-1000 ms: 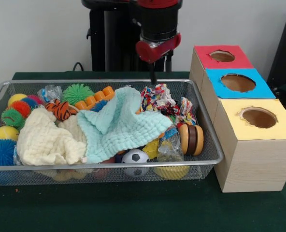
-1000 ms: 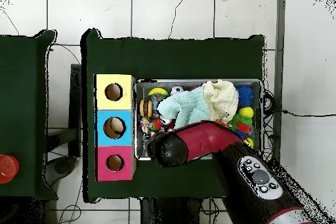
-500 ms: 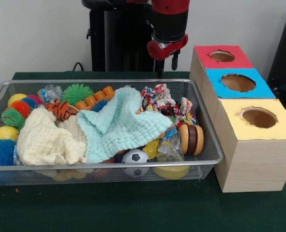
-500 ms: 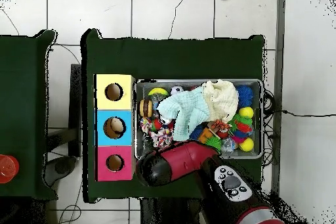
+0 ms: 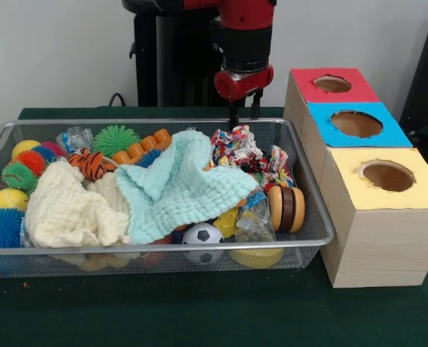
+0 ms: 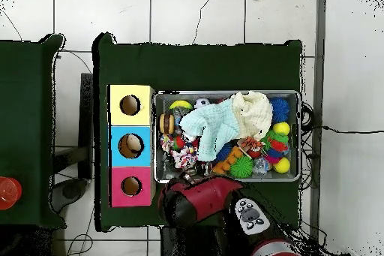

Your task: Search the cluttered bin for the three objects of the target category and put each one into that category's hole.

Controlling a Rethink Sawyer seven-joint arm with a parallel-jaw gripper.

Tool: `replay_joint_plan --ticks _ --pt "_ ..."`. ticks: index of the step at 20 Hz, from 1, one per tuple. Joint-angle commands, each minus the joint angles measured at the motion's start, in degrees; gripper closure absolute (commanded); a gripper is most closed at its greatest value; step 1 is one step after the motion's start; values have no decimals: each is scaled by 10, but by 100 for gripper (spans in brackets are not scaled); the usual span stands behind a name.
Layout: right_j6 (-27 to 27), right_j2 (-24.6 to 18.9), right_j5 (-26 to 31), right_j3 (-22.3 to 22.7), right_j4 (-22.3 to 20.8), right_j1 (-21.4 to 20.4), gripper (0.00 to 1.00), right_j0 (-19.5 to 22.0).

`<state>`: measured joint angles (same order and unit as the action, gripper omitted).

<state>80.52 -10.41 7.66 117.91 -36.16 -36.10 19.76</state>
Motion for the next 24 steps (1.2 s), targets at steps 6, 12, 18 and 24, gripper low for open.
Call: replay_joint_plan --ticks 6,12,18,24 --pt "130 106 -139 -30 14 38 0 -65" --pt "105 147 -204 -47 19 36 0 -91" --pt "96 115 -195 -34 15 -1 0 -66" --pt "67 30 -40 15 48 -115 0 -12"
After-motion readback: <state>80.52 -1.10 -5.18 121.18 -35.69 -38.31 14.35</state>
